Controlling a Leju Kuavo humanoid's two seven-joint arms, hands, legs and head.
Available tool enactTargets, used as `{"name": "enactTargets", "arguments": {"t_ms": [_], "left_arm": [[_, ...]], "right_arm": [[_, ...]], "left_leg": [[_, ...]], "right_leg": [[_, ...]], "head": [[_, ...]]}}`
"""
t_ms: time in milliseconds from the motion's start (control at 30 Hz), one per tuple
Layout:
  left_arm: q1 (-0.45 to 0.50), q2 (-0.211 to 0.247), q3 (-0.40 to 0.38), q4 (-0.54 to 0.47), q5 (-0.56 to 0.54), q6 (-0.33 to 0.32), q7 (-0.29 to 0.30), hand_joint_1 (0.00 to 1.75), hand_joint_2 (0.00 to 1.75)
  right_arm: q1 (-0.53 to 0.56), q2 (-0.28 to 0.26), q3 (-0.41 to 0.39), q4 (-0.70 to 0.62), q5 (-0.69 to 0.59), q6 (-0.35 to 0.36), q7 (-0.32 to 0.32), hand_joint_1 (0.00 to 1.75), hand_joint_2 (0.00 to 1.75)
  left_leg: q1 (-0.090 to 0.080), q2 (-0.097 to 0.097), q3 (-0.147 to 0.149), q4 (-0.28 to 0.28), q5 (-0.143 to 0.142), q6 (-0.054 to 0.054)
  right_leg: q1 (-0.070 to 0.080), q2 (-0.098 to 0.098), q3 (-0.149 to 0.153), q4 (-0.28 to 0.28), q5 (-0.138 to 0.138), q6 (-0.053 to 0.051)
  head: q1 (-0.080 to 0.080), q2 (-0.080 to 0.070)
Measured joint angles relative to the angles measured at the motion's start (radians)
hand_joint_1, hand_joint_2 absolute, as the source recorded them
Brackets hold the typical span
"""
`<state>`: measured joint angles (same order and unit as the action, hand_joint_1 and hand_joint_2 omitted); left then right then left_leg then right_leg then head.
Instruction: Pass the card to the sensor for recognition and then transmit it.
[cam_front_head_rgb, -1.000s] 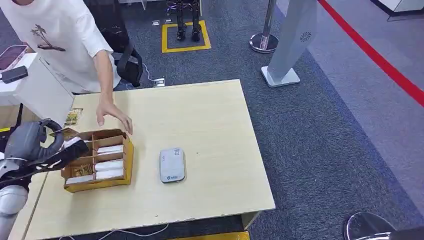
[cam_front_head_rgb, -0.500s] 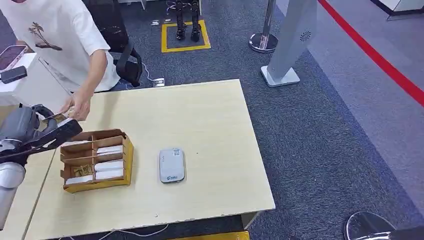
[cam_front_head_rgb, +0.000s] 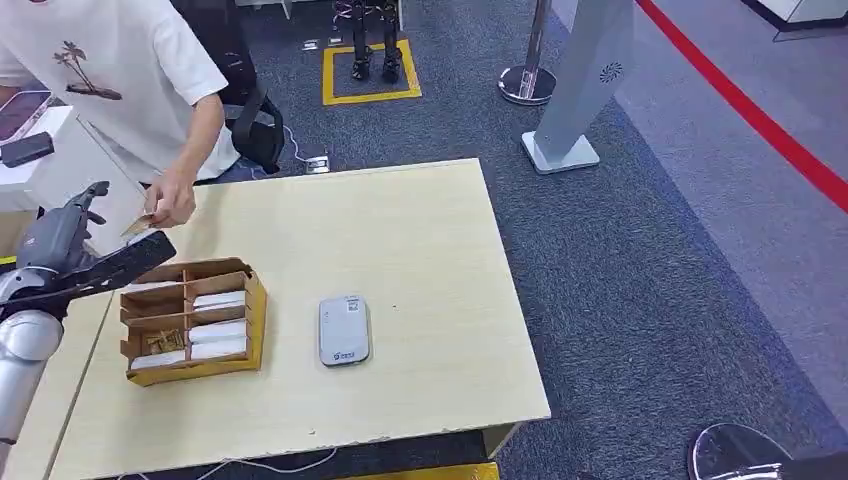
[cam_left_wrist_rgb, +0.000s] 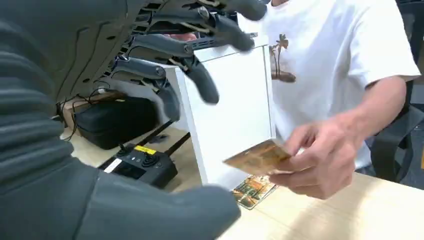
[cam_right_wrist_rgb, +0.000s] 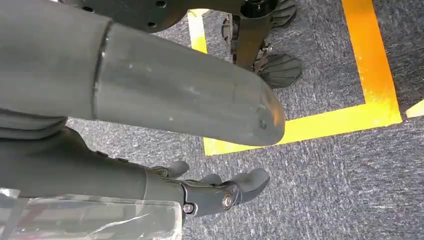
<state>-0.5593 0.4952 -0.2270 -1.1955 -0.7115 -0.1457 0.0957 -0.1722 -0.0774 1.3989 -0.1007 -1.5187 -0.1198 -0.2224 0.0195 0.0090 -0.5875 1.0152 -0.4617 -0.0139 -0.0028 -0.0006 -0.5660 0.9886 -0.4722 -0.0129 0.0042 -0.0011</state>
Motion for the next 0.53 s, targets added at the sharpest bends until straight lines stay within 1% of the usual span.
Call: {"name": "enactTargets", "arguments": {"t_ms": [167,400,533], "left_arm": [[-0.002,-0.002,-0.006,0.002,0.002,0.004,-0.002,0.0,1.75],[0.0,-0.002,-0.01,0.002,0.02,0.029,-0.005,0.0,1.75],[0.021,-0.002,-0.009,-0.002,0.043,0.053,-0.008,0.0,1.75]], "right_arm": [[0.0,0.0,0.0,0.0,0.0,0.0,-0.001,0.0,0.0],[0.001,0.0,0.0,0.0,0.0,0.0,-0.006,0.0,0.0],[0.005,0.0,-0.003,0.0,0.0,-0.002,-0.011,0.0,0.0]], "left_leg": [[0.0,0.0,0.0,0.0,0.0,0.0],[0.0,0.0,0.0,0.0,0.0,0.0],[0.0,0.0,0.0,0.0,0.0,0.0]], "right_leg": [[0.0,0.0,0.0,0.0,0.0,0.0],[0.0,0.0,0.0,0.0,0.0,0.0],[0.0,0.0,0.0,0.0,0.0,0.0]], "head": [[0.0,0.0],[0.0,0.0],[0.0,0.0]]}}
